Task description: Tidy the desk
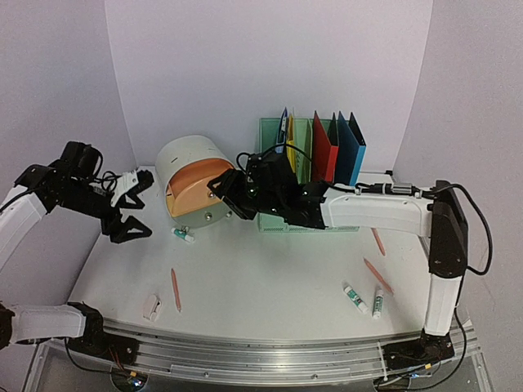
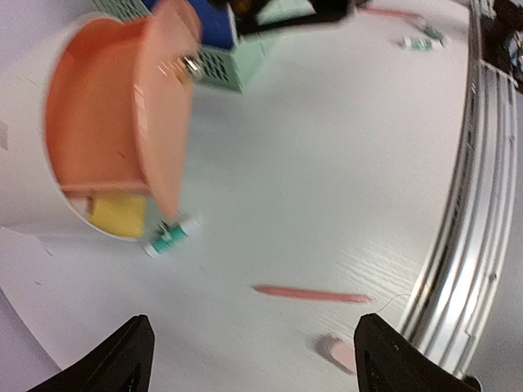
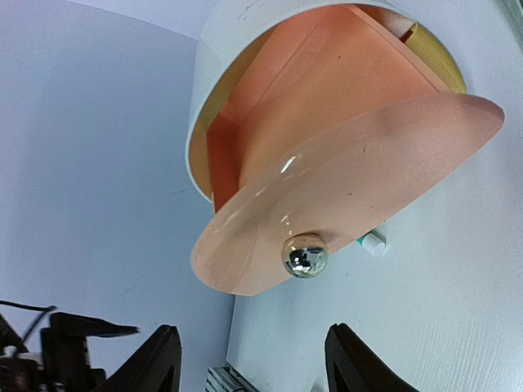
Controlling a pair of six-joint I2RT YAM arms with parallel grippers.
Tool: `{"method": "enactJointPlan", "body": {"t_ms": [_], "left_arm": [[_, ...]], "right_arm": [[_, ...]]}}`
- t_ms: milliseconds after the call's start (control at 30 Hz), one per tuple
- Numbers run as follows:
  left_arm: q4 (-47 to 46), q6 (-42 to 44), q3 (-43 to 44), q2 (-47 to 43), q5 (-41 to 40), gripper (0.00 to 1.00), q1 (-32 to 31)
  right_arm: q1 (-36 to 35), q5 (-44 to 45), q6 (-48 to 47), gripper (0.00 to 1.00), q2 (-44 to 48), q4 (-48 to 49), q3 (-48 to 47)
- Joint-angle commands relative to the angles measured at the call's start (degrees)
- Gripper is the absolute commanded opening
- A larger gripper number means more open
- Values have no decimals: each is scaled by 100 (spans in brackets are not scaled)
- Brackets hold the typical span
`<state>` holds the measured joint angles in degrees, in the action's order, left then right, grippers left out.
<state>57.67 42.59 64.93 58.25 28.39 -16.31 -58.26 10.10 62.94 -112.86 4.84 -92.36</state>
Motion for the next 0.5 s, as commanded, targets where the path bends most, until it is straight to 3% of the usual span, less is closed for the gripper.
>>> {"method": "enactJointPlan", "body": {"t_ms": [0,100,200,467], "left_arm": [[1652,1123,-357,660,-224,81,-407],[1545,1280,-723,598,-665,81,-1221],[1240,2408,-1263,9,-665,87,-1834],[1251,7303,-2095,-130,-639,90,-1906]], "right_arm": [[-23,272,-409,63,352,-392,12],[-29,506,-451,64,500,-481,179],[-32,650,-538,64,614,-484,364],[-30,675,-686,65,712,-484,583]]}}
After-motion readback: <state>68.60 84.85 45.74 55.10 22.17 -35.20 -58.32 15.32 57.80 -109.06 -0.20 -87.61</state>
